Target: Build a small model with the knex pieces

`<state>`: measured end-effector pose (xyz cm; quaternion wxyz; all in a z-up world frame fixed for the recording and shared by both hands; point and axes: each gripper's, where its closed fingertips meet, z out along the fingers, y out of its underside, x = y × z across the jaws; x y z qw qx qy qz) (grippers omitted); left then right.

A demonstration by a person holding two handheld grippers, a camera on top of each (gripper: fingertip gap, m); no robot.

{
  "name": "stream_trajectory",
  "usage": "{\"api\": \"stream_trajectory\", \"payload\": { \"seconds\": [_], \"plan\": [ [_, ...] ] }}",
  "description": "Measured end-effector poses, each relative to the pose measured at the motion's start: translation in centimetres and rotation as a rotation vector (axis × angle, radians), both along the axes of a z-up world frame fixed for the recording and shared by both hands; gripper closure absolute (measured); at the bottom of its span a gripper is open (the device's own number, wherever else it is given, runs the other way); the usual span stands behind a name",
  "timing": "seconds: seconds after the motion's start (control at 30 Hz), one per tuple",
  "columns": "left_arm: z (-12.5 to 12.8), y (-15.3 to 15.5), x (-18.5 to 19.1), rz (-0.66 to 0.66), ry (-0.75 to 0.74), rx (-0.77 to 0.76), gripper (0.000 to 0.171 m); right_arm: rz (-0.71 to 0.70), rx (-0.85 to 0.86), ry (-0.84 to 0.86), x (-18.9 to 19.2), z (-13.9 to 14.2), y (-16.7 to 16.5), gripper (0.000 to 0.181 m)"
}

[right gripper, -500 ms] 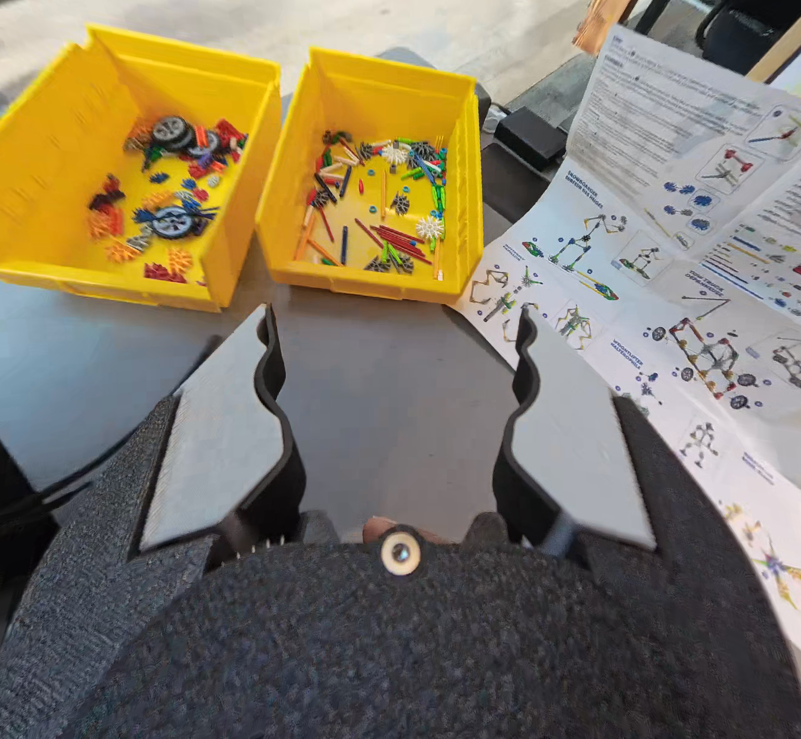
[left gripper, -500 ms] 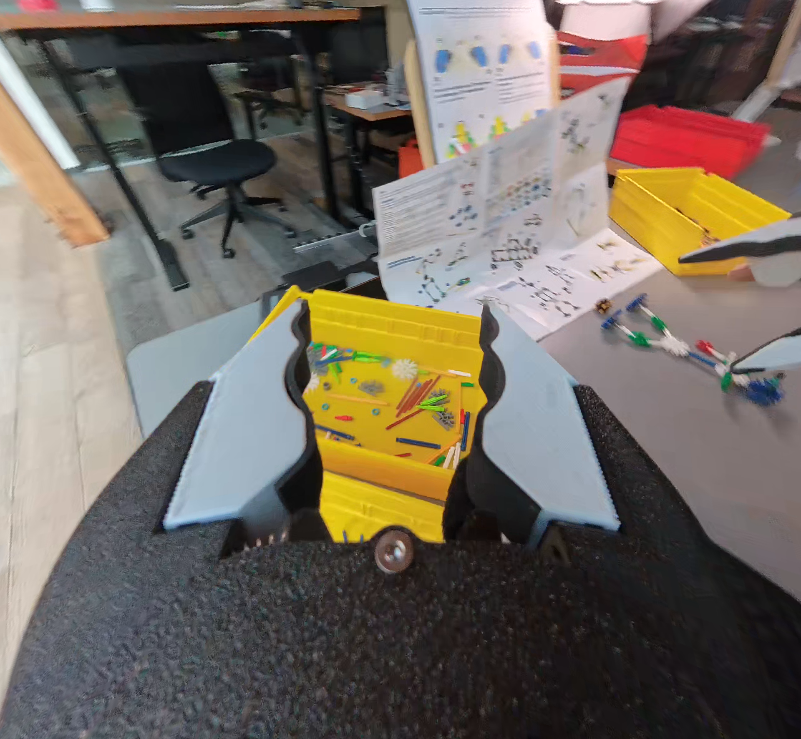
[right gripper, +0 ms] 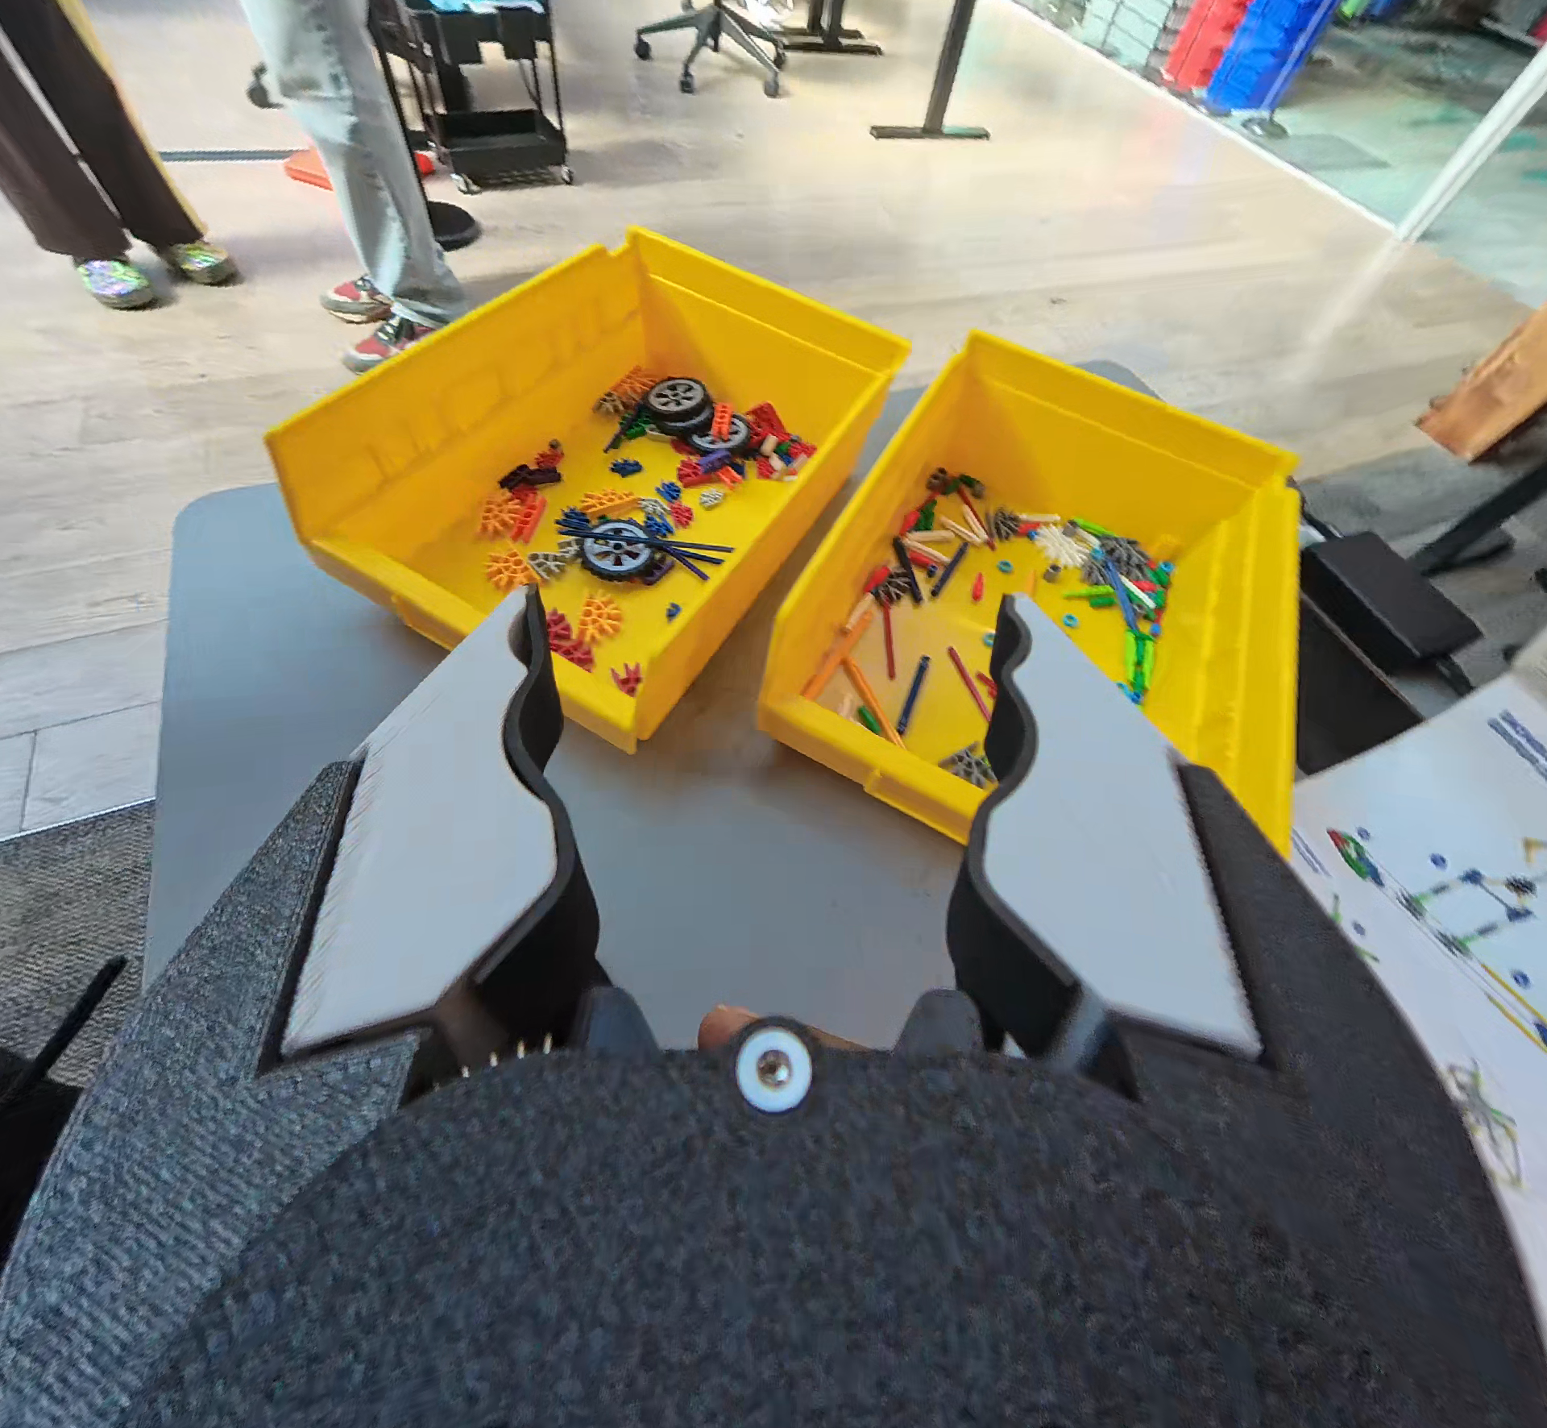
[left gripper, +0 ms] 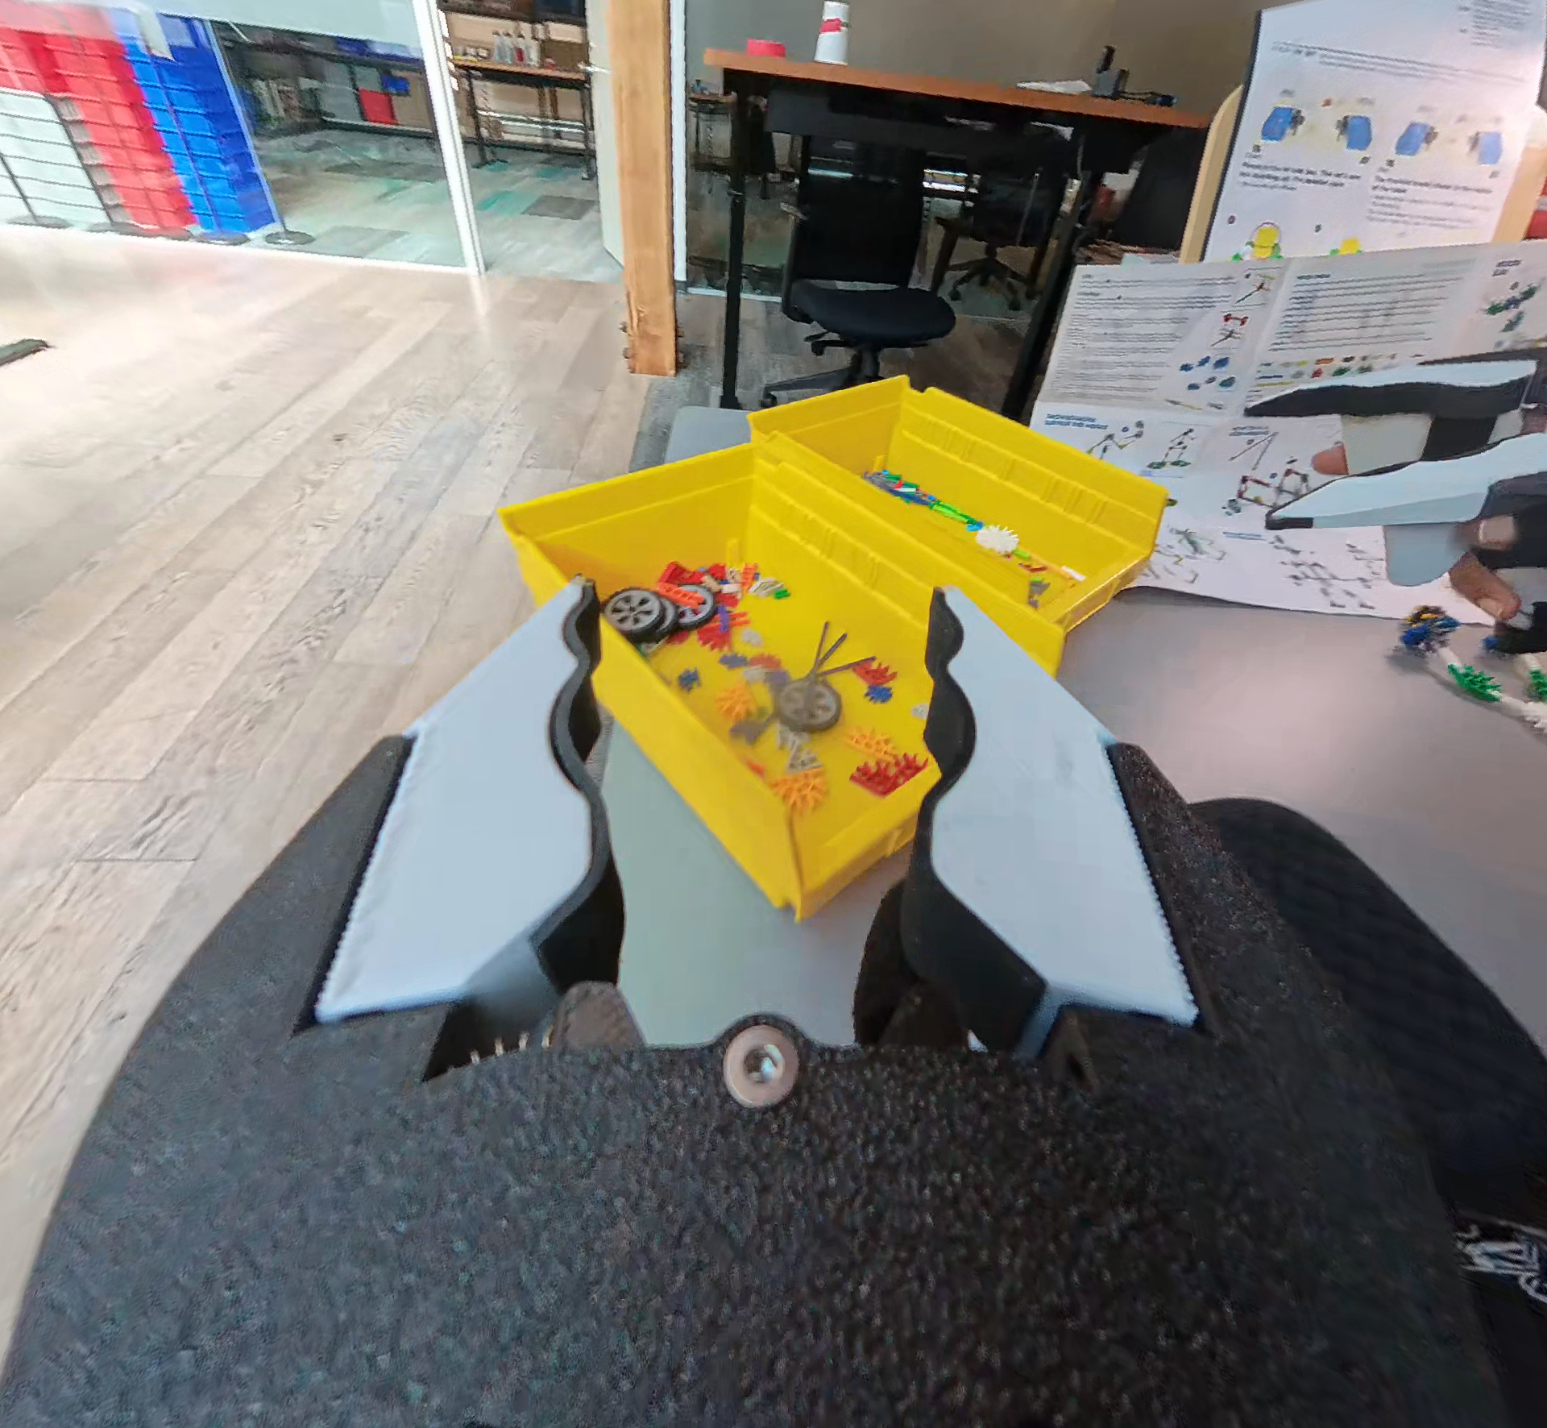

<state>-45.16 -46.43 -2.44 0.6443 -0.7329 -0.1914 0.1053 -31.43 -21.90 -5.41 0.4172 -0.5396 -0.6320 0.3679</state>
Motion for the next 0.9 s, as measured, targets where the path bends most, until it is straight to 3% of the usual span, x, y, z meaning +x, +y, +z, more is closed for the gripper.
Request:
{"api": "stream_trajectory", "payload": {
  "seconds": [0.1,0.2,0.3,0.4,0.47,0.53,0.6,0.67,0.8,0.9],
  "plan": [
    [-3.5,-6.0,1.7,0.076,0.069,0.001,0.094,0.107,0.043,0.082,0.4,-1.0,-4.1,0.078],
    [-8.4,-11.1,4.3,0.144,0.143,0.007,0.094,0.185,0.029,0.14,4.2,-3.5,-6.9,0.076],
    [-13.7,-15.0,8.7,0.216,0.129,0.035,0.093,0.169,0.022,0.161,11.8,-6.9,-7.9,0.076],
    [-16.9,-17.1,15.1,0.275,0.042,0.127,0.092,0.058,0.027,0.205,21.8,-8.7,-7.8,0.079],
    [-19.1,-17.9,19.2,0.324,-0.066,0.092,0.092,-0.006,-0.023,0.143,27.9,-9.2,-8.1,0.077],
    [-17.4,-18.1,23.2,0.302,-0.123,0.145,0.093,0.005,0.009,0.07,33.2,-8.7,-8.5,0.069],
    [-14.8,-17.8,26.0,0.251,-0.056,0.123,0.092,-0.024,0.09,0.091,37.9,-7.4,-7.3,0.069],
    [-13.1,-17.5,27.9,0.236,0.031,0.058,0.09,-0.082,0.055,0.157,42.0,-6.5,-6.2,0.069],
    [-10.2,-15.3,32.2,0.157,0.004,0.128,0.089,-0.213,-0.087,0.24,49.1,-7.5,-5.1,0.069],
    [-9.8,-12.4,34.5,0.083,0.05,0.087,0.089,-0.297,-0.038,0.221,53.5,-9.2,-4.0,0.069]
  ]
}}
